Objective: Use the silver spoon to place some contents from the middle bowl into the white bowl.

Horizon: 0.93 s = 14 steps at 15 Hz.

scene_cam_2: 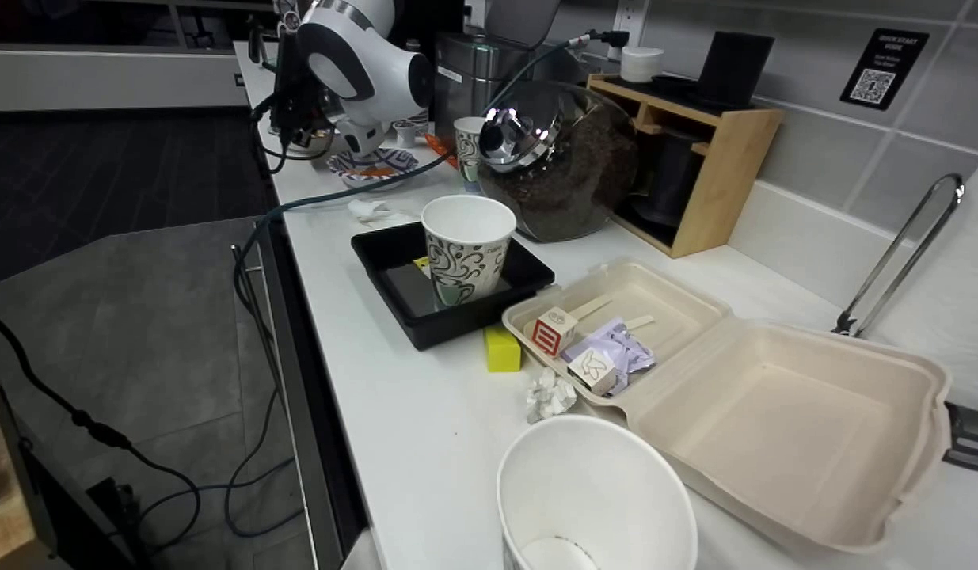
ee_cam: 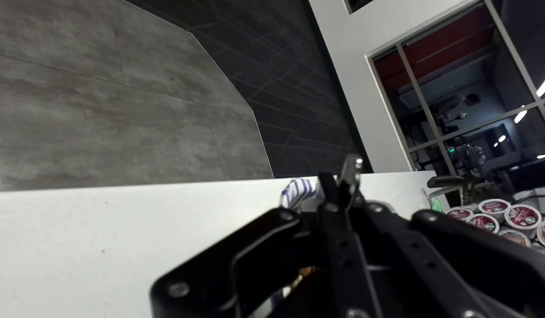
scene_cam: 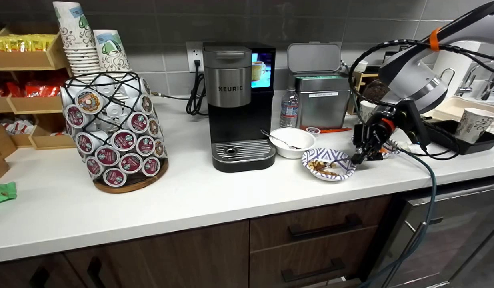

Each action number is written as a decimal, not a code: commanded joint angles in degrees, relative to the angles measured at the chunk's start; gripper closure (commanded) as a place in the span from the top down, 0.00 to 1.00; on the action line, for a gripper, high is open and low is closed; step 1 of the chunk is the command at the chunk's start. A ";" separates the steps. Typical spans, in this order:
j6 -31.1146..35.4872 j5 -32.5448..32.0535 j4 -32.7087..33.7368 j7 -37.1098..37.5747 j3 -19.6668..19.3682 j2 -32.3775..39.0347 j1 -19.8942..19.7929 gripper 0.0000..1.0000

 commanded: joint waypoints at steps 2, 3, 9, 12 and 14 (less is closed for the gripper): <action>-3.22 0.87 2.67 -5.69 0.22 2.15 -1.21 0.01; -3.79 0.84 2.87 -6.71 0.23 2.12 -1.46 0.01; -8.01 -0.10 3.60 -11.38 -0.20 1.66 -2.57 0.01; -9.99 -0.63 3.92 -12.84 -0.54 1.58 -2.89 0.01; -10.85 -0.92 3.87 -13.84 -0.80 1.21 -2.87 0.01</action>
